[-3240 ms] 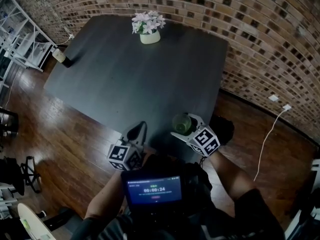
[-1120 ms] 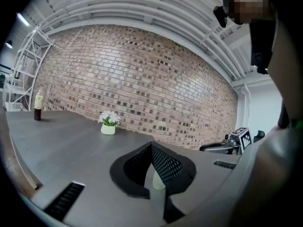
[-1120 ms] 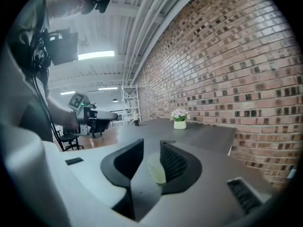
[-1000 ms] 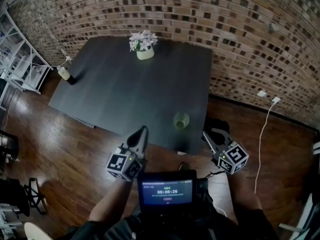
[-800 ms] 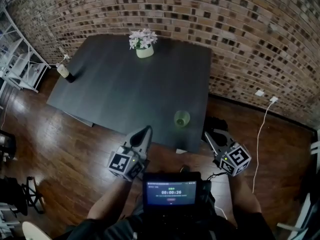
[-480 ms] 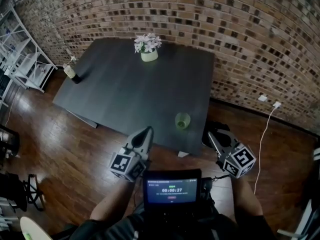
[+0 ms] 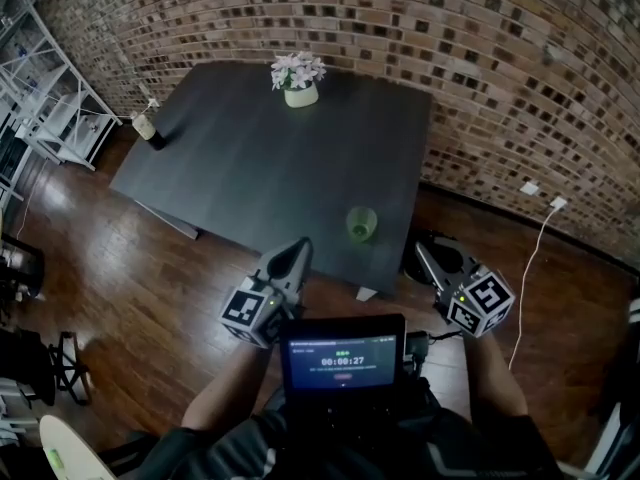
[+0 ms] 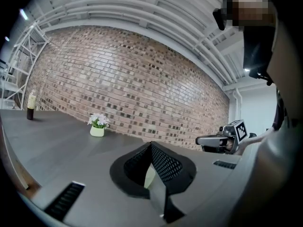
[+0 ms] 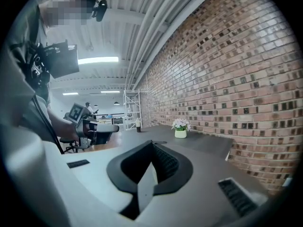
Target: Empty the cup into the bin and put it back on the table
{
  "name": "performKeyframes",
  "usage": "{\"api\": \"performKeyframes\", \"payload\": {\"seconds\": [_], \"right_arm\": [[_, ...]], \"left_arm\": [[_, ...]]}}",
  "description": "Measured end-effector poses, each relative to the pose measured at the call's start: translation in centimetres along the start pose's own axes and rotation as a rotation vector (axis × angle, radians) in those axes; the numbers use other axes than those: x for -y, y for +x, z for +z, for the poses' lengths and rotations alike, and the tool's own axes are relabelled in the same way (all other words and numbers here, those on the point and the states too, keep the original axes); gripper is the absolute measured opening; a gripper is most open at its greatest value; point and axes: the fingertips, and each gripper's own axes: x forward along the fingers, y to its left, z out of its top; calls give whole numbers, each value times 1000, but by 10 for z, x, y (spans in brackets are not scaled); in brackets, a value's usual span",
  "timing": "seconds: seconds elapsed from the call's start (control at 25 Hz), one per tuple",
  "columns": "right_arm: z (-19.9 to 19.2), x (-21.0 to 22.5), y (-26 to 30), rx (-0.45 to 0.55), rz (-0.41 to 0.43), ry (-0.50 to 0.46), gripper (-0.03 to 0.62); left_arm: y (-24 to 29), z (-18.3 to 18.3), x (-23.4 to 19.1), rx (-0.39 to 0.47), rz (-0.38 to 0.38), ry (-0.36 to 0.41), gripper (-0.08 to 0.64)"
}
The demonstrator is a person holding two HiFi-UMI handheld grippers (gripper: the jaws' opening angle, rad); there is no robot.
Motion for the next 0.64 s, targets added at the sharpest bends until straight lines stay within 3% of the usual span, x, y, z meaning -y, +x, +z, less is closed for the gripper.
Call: {"api": "performKeyframes", "payload": {"seconds": [0.64], "right_arm": [[-11,-3,2,-4,-7,13,2]], "left_arm": [[-13,-2,4,-4,28,-8,3]]}}
